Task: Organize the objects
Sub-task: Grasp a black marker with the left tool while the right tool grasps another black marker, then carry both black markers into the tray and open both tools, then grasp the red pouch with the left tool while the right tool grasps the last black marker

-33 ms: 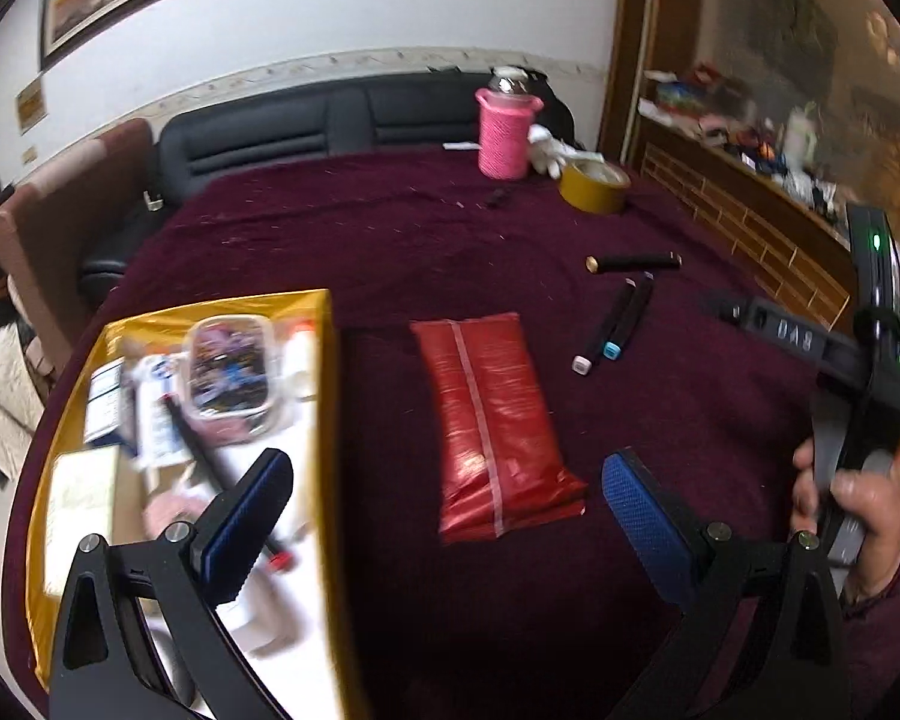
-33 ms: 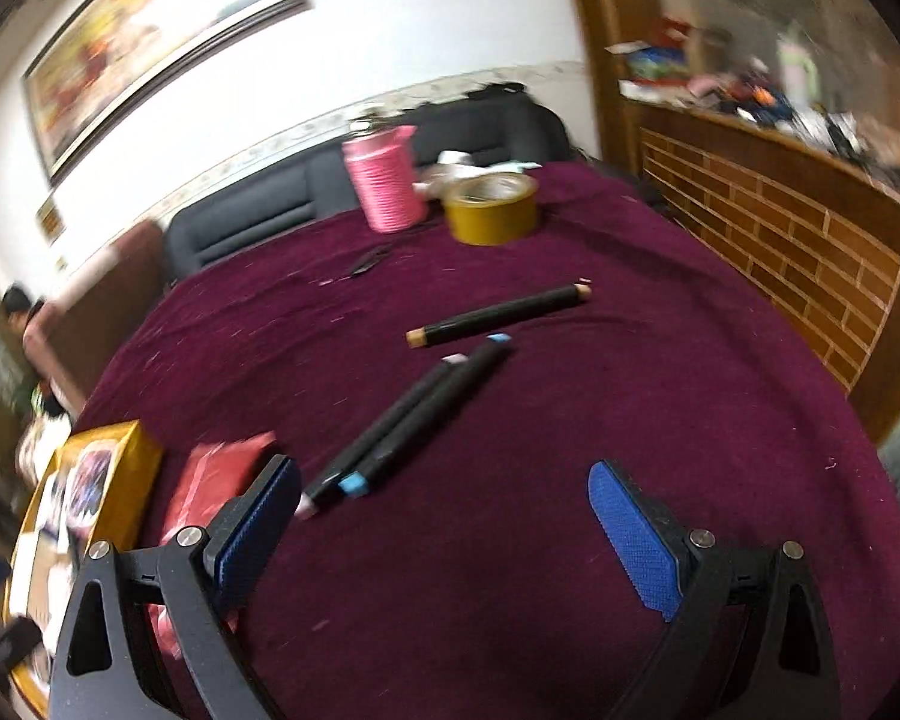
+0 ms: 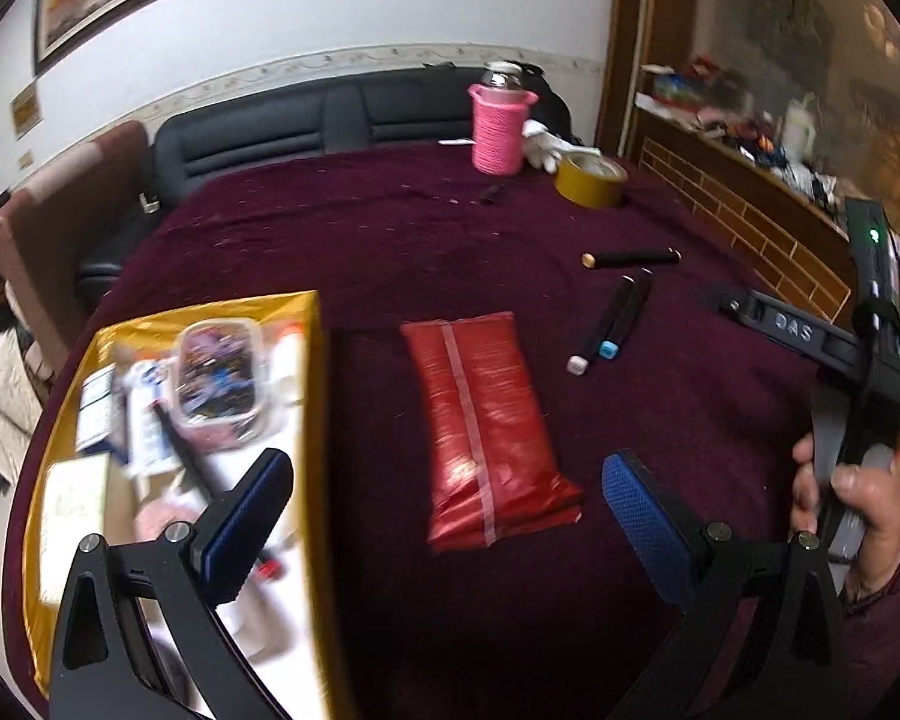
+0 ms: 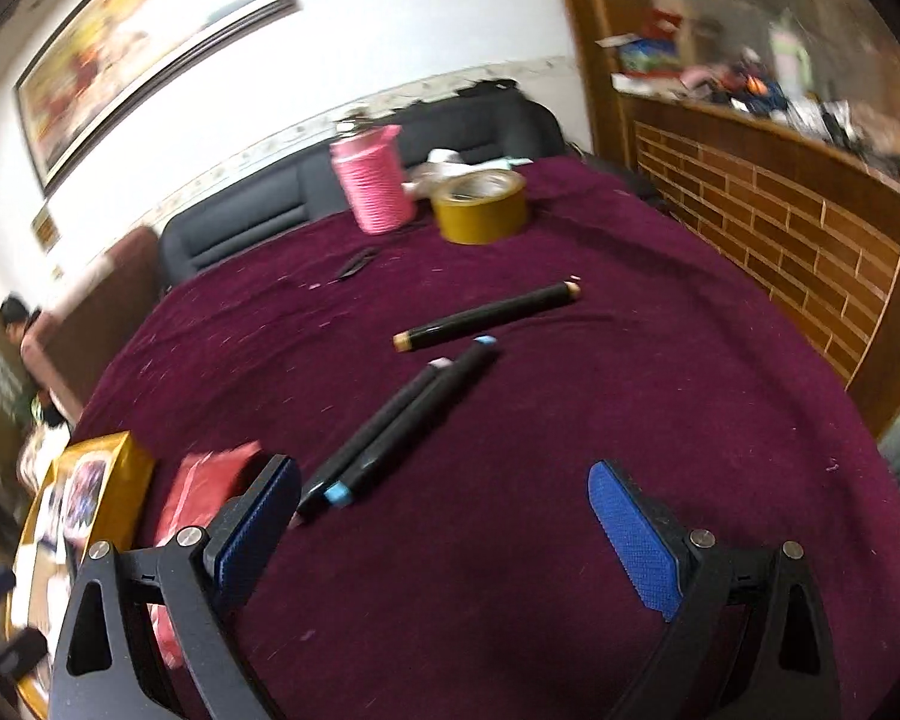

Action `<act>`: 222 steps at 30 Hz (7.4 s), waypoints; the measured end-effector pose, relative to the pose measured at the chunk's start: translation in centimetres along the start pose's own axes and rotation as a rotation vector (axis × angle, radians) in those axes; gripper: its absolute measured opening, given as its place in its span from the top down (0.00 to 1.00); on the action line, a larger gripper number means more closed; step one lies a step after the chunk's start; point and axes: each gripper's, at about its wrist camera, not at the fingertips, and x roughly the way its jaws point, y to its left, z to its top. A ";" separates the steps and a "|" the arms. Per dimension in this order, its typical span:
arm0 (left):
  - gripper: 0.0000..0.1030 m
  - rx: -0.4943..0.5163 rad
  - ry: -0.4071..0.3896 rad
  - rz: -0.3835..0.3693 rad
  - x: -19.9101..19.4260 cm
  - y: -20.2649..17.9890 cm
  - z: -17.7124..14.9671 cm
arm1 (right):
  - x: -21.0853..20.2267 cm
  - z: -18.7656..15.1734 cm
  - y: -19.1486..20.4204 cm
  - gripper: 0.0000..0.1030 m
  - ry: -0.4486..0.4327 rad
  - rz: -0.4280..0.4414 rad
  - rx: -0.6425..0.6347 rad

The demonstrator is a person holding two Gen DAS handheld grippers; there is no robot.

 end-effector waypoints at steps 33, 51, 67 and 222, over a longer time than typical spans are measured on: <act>0.87 0.476 0.172 -0.054 17.6 -13.8 6.8 | 3.5 0.5 -7.3 0.04 0.113 0.078 0.271; 0.86 0.181 0.063 -0.230 8.5 -8.3 4.7 | 4.0 0.4 -6.2 0.04 0.105 0.030 0.178; 0.86 0.122 0.210 -0.313 9.5 -8.9 -1.7 | 7.6 2.3 2.5 0.04 0.250 -0.056 -0.069; 0.05 -0.039 -0.124 0.072 -5.2 1.6 -3.2 | -2.5 -0.9 1.7 0.08 0.071 0.124 -0.075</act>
